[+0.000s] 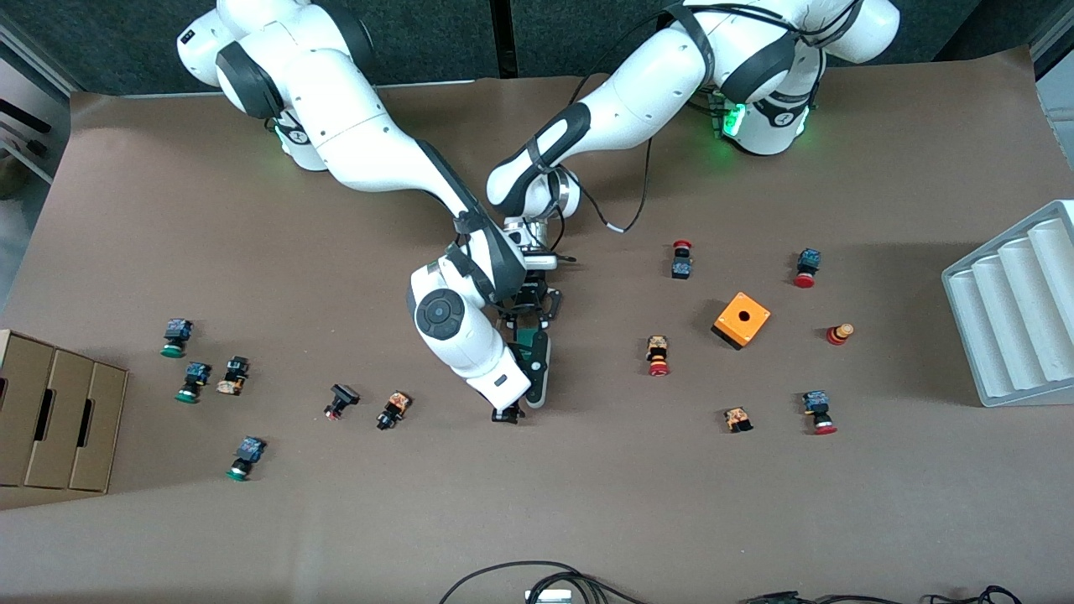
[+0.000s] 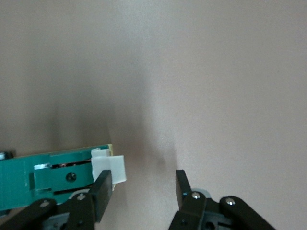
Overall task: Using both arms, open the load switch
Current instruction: 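Lower the right gripper and grasp the white switch lever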
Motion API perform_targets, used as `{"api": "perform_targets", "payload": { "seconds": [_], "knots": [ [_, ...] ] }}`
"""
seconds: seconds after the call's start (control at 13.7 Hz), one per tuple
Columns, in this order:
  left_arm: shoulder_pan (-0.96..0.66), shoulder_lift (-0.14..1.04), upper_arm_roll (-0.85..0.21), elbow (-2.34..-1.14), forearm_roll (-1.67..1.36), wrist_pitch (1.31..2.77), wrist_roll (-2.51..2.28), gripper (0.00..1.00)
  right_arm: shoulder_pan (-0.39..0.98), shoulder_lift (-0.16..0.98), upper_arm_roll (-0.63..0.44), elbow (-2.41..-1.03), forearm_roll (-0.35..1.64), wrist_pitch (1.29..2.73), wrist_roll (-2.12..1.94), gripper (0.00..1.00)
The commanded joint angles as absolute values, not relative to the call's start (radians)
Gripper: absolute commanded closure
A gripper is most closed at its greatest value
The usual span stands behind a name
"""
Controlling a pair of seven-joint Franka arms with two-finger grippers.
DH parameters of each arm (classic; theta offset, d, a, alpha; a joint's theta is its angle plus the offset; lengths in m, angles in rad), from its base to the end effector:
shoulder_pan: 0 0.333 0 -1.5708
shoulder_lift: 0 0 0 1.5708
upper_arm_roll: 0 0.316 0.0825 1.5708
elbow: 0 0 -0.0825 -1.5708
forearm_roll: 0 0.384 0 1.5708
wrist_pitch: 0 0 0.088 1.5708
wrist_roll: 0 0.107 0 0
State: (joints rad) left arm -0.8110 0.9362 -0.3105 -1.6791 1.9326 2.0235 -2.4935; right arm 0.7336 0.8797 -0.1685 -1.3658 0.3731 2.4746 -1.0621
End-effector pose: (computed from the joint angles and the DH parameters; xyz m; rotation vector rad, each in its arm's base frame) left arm 0.3460 -0.5559 0.0745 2.6259 0.0073 1.7043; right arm 0.6240 0.4309 0.2174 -2.2839 -1.9985 -0.4160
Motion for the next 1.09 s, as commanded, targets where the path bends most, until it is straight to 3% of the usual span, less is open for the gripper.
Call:
{"api": "perform_targets", "payload": {
  "seconds": [0.0, 0.36, 1.02],
  "knots": [
    [-0.83, 0.948, -0.301, -1.684, 1.95, 2.01, -2.52, 0.71, 0.747, 0.884, -0.184, -1.374, 0.423, 2.487, -1.072, 0.38],
    [-0.83, 0.948, -0.301, -1.684, 1.95, 2.01, -2.52, 0.6, 0.749, 0.885, -0.184, -1.376, 0.453, 2.488, -1.072, 0.4],
    [-0.83, 0.948, -0.301, -1.683, 1.95, 2.01, -2.519, 0.53, 0.75, 0.887, -0.178, -1.388, 0.46, 2.488, -1.037, 0.43]
  ]
}}
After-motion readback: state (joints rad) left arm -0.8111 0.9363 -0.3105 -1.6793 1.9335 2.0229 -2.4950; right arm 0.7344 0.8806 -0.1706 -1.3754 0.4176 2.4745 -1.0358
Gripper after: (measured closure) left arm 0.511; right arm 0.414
